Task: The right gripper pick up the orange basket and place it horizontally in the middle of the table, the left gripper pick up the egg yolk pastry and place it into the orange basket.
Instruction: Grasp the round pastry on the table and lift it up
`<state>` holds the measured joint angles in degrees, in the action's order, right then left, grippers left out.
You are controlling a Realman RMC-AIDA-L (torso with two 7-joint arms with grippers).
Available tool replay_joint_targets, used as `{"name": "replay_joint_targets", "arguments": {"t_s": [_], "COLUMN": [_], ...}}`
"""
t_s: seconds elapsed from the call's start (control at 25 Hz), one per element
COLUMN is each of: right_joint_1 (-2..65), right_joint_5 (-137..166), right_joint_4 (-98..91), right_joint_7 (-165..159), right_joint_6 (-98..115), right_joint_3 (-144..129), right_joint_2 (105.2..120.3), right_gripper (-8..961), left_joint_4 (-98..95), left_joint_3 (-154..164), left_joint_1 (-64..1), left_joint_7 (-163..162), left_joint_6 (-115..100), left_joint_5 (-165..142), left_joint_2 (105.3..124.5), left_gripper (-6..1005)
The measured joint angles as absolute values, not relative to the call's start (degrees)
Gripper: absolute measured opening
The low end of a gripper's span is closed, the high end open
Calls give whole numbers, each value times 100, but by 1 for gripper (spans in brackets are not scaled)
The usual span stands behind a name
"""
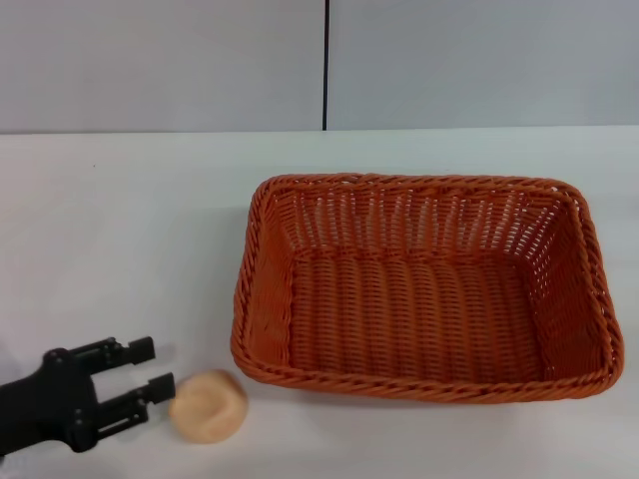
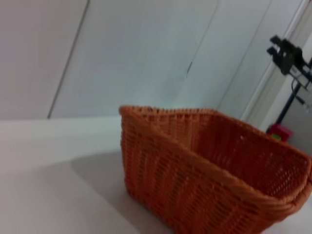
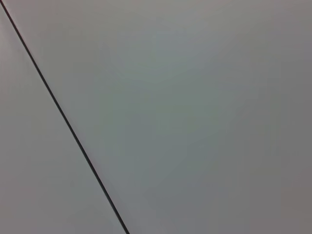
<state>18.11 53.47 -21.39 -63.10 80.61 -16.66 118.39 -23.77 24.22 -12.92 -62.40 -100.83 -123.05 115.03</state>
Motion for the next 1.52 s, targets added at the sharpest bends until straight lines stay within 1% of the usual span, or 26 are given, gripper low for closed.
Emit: {"name": "replay_joint_targets", "arguments": {"t_s": [0.08, 0.4, 0.44, 0.52, 1.0, 1.2, 1.52], "right_joint_1": [1827, 1829, 1829, 1827, 1773, 1770, 1782], "right_joint_5": [5346, 5347, 5349, 5353, 5352, 5352, 5353], "right_joint_4": [-2136, -2126, -2115, -2093, -2074, -2002, -1933], "right_joint_7": [-6310, -6286, -6284, -6280, -6273, -6249, -6226], "right_joint_6": [8036, 8045, 8039, 8036, 8038, 8036, 8021], "right_joint_3": [-1681, -1674, -1673, -1670, -1661, -1661, -1661], "right_joint_2": [11838, 11842, 11842, 11841, 11838, 11832, 11810], "right_gripper": [516, 516, 516, 516, 516, 516, 516], "left_joint_4": [-2371, -2343, -2352, -2357, -2364, -2365, -2351], "left_joint_3": [2663, 2833, 2854, 2868, 2854, 2856, 2834], "left_joint_1": [-1311, -1324, -1338, -1364, -1390, -1448, -1461], "left_joint_7": [-6302, -6361, -6379, -6390, -6380, -6361, -6350], "left_joint_6": [-9911, -9782, -9709, -9688, -9686, -9609, -9522], "left_joint_5": [-12305, -12330, -12404, -12482, -12506, -12517, -12503], "left_joint_2": [11566, 11635, 11681, 11704, 11734, 11760, 11768], "left_gripper": [546, 537, 536, 534, 521, 250, 121]}}
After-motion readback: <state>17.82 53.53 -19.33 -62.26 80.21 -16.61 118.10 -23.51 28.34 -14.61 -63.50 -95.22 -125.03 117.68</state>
